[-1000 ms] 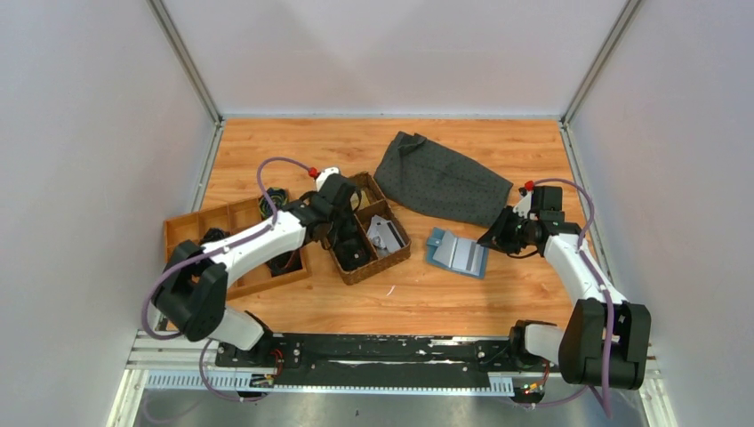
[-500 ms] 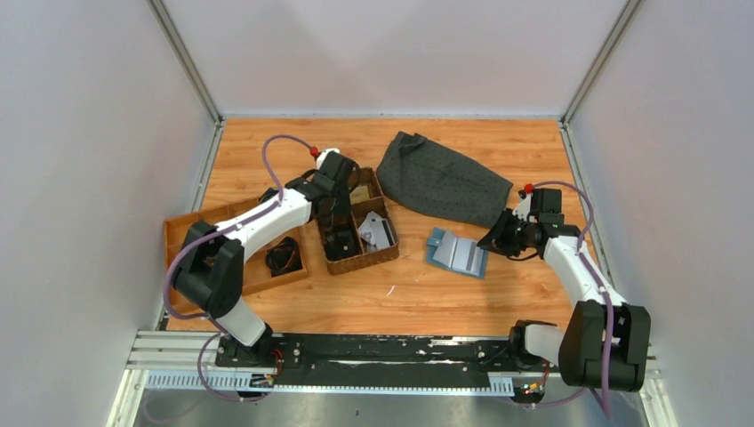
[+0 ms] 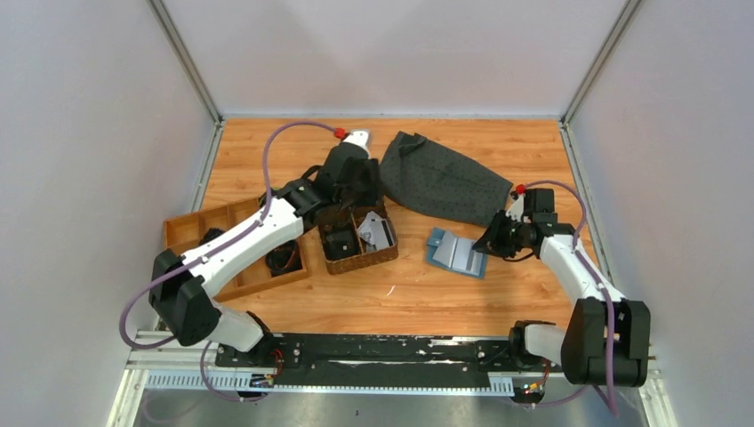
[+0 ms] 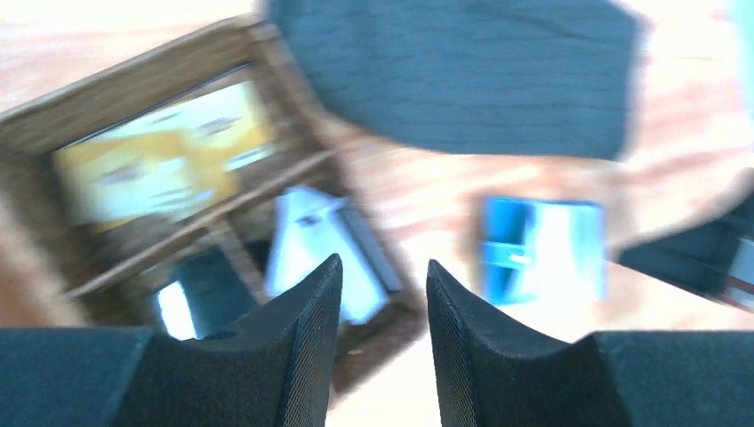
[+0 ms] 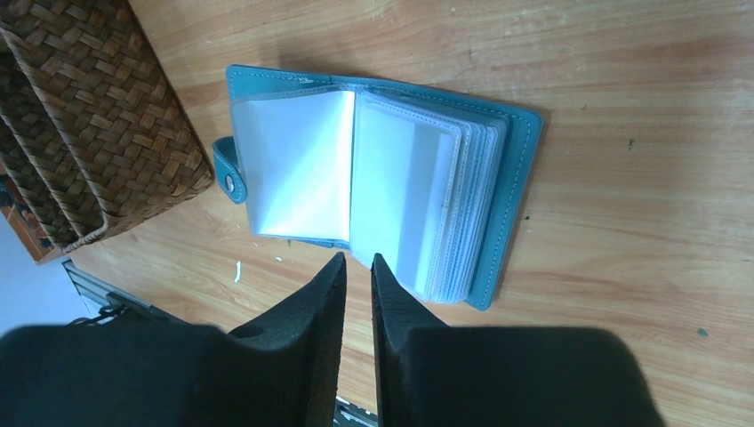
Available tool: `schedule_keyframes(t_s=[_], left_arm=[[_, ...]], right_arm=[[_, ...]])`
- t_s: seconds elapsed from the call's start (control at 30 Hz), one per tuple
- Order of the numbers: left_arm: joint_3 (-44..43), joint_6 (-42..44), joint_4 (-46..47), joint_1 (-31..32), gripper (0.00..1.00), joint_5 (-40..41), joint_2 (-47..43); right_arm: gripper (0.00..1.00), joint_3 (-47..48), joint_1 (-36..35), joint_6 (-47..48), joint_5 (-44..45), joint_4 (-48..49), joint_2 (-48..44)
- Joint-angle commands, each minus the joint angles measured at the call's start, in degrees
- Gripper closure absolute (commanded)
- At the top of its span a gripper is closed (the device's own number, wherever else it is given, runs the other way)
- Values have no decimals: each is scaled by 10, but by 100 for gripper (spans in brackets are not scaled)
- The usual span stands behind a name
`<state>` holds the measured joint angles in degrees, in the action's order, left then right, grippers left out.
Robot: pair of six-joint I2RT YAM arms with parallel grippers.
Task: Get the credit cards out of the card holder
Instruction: Remove the credit card from the card holder.
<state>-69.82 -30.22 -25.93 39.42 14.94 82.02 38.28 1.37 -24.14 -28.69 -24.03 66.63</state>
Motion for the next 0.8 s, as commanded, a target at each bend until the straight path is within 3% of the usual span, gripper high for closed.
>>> schedule_keyframes(t_s=[0.0, 0.17, 0.4, 0.77], left_arm=[[-55, -19, 35, 65, 57, -133, 39], [-64, -87, 131, 112, 57, -247, 117], [-85, -142, 227, 153, 57, -334, 227], [-142, -125, 187, 157, 58, -302, 353]], right_arm=[[82, -4, -11, 9, 1, -6, 29], [80, -19, -10, 6, 23, 2, 36], [78, -39, -10, 5, 28, 14, 45], [76, -30, -5, 14, 19, 33, 82]])
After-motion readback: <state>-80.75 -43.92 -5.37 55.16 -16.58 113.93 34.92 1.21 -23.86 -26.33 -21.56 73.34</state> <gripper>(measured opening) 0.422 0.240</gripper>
